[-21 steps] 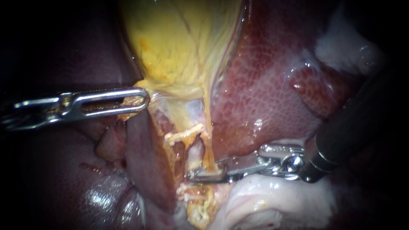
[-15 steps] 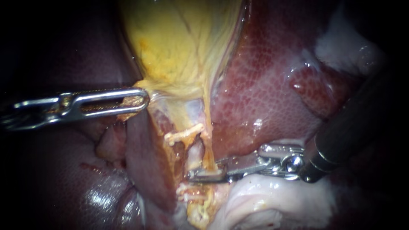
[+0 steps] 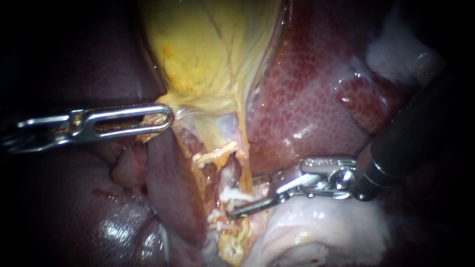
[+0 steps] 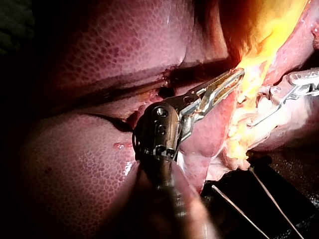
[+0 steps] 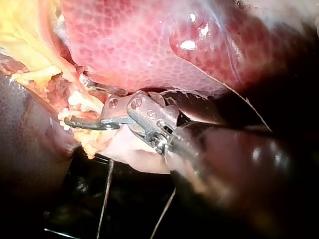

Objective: Going back second clip right tube

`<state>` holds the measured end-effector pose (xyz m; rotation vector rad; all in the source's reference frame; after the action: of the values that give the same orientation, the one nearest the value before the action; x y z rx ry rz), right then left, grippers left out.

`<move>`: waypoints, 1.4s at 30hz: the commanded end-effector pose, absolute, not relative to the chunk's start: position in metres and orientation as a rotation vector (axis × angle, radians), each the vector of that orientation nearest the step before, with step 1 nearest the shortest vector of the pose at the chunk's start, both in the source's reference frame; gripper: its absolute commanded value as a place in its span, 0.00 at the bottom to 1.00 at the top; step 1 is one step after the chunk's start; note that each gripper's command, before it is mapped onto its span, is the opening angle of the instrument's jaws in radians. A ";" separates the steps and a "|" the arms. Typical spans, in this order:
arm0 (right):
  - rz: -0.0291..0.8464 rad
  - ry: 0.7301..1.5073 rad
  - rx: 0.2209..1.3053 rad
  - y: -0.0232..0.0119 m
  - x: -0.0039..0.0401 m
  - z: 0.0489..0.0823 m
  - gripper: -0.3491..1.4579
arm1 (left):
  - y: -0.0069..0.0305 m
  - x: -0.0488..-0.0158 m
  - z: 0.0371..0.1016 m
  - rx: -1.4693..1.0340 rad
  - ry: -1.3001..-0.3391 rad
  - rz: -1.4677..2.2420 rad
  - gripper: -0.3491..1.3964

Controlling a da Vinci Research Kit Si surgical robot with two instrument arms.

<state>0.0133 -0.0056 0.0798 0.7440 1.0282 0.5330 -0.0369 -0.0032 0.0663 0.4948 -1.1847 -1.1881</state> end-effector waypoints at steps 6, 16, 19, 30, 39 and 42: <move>0.519 1.032 0.749 -0.0052 0.0116 0.0783 0.52 | -0.0032 -0.0369 0.0663 0.494 -1.184 -1.188 0.00; 0.459 1.089 0.707 0.0001 0.0055 0.0696 0.52 | -0.0034 -0.0370 0.0664 0.492 -1.185 -1.188 0.00; 0.443 1.106 0.680 0.0016 0.0043 0.0672 0.52 | -0.0035 -0.0371 0.0666 0.490 -1.185 -1.188 0.00; 0.411 1.148 0.630 0.0038 0.0030 0.0633 0.52 | -0.0045 -0.0386 0.0684 0.480 -1.189 -1.182 0.00; 0.408 1.149 0.625 0.0038 0.0032 0.0632 0.52 | -0.0066 -0.0428 0.0722 0.501 -1.167 -1.152 0.00; 0.410 1.152 0.625 0.0039 0.0033 0.0631 0.52 | -0.0071 -0.0442 0.0730 0.506 -1.161 -1.142 0.00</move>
<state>0.0033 0.0039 0.0631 0.6254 1.1513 0.4092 -0.0445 -0.0072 0.0731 0.5063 -1.1635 -1.1399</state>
